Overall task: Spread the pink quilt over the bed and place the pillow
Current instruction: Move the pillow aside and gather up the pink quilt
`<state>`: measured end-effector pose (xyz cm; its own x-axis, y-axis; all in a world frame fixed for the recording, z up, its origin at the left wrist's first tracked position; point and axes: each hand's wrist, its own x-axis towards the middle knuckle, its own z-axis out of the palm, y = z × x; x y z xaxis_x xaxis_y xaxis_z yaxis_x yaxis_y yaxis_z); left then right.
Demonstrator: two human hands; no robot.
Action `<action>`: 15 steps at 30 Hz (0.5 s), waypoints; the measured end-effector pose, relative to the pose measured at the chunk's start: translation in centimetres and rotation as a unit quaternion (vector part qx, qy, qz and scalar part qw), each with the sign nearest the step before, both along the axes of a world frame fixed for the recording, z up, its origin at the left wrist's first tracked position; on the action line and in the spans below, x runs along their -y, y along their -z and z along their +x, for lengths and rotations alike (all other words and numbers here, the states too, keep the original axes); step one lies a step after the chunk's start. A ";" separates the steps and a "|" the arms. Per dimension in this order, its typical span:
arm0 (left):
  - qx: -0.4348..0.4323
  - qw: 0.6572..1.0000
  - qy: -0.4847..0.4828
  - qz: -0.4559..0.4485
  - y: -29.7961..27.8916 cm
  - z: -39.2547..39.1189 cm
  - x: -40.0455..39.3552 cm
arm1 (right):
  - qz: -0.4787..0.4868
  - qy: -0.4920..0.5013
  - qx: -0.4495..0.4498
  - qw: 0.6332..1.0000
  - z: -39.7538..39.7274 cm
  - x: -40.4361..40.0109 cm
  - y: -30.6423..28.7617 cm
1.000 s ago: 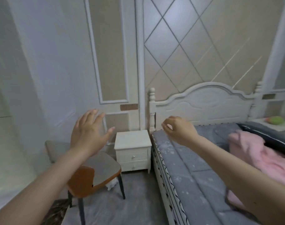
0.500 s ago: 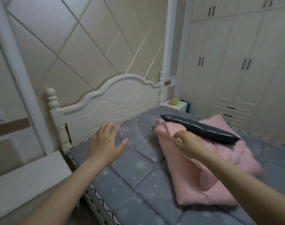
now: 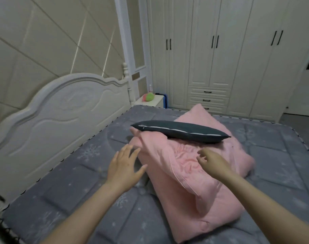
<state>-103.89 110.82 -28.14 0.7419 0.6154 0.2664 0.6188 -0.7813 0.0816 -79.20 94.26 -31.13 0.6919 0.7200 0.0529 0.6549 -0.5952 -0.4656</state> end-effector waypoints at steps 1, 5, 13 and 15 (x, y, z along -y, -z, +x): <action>-0.006 1.000 0.013 -0.005 0.8 1.5 -0.5 | 0.011 0.020 -0.033 0.999 0.8 0.0 1.1; -0.037 0.997 0.056 -0.034 4.7 7.1 -2.2 | -0.018 0.052 -0.087 0.995 3.6 0.3 5.6; -0.138 0.984 0.104 -0.046 12.8 17.6 -8.3 | -0.095 0.078 0.010 0.992 9.5 -2.8 11.1; -0.161 0.982 0.098 -0.027 15.0 19.9 -10.1 | -0.123 0.069 0.059 0.988 10.3 -4.1 12.4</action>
